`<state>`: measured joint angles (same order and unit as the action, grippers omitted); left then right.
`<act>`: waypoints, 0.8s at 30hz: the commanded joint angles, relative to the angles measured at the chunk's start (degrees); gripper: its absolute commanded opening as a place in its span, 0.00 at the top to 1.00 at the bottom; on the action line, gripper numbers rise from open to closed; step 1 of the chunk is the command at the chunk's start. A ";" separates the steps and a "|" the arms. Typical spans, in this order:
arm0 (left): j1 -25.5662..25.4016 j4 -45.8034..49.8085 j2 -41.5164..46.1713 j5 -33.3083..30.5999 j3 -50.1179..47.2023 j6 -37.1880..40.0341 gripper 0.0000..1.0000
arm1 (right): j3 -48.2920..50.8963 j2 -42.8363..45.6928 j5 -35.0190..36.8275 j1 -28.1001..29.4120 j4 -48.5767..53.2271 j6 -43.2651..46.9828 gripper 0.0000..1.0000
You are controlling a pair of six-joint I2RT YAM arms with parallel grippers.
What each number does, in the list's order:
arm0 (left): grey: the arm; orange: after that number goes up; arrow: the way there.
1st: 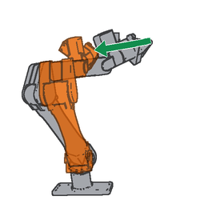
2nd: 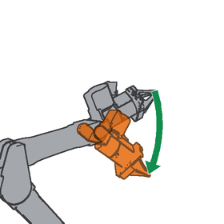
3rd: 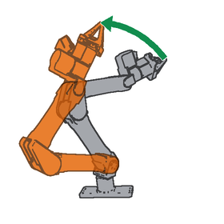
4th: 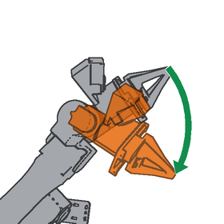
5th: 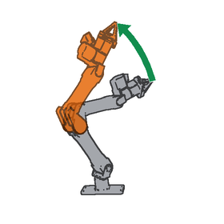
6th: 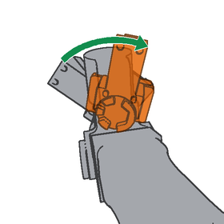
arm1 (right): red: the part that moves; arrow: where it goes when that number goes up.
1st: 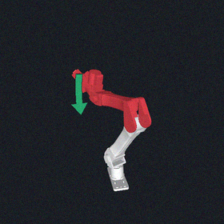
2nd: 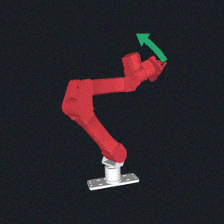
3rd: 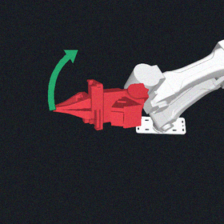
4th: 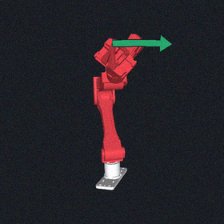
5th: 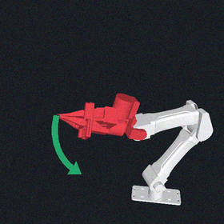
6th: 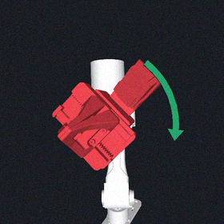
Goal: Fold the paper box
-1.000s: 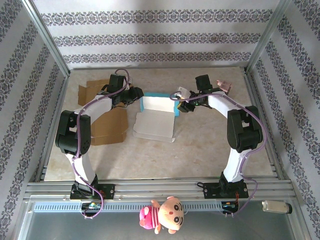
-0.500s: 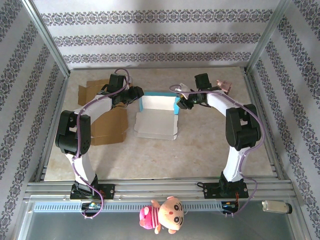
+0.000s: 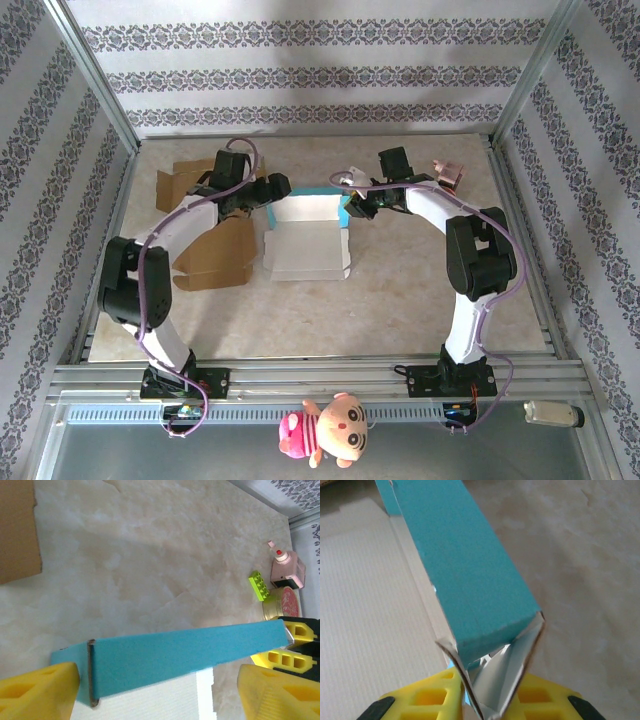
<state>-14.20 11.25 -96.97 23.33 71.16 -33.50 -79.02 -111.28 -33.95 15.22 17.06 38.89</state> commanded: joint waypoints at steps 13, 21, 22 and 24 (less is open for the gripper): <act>0.65 6.66 13.86 -14.95 -10.33 1.09 0.33 | -1.84 -0.95 -1.18 1.02 -0.20 0.02 0.78; 6.20 -5.90 3.30 8.39 -4.48 -8.87 0.23 | -1.99 -1.06 -0.41 1.73 0.56 0.90 0.78; 6.26 -7.78 1.89 9.82 -4.12 -9.64 0.23 | -2.01 -1.01 -0.40 1.74 0.65 0.97 0.78; 6.50 -10.26 -0.41 10.81 -3.99 -10.64 0.24 | -2.01 -0.86 -0.57 1.74 0.67 0.88 0.78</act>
<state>-7.86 6.70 -95.37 27.79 65.71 -40.88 -79.53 -111.72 -33.89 16.40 16.97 39.13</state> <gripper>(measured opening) 0.761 0.217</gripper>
